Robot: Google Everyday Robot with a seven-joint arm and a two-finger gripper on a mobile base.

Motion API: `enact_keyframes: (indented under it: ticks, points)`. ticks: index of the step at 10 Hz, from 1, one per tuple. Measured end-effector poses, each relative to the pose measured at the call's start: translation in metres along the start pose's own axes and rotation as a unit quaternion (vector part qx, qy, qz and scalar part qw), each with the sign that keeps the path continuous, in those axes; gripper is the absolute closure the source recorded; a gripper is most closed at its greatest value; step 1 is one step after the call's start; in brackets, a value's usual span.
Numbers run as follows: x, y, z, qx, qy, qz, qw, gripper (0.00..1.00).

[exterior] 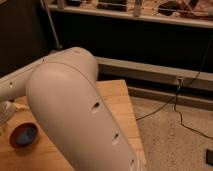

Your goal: Place the ceramic cup in the ceramic bowl

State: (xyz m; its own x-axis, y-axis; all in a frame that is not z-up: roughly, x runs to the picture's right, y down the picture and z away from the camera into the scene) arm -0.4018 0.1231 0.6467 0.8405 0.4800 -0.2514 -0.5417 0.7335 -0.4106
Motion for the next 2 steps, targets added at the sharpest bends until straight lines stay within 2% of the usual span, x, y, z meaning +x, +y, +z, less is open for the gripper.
enact_keyframes:
  ticks: [2]
  points:
    - [0.011,-0.032,-0.019,0.037,-0.010,0.053,0.9979,0.20]
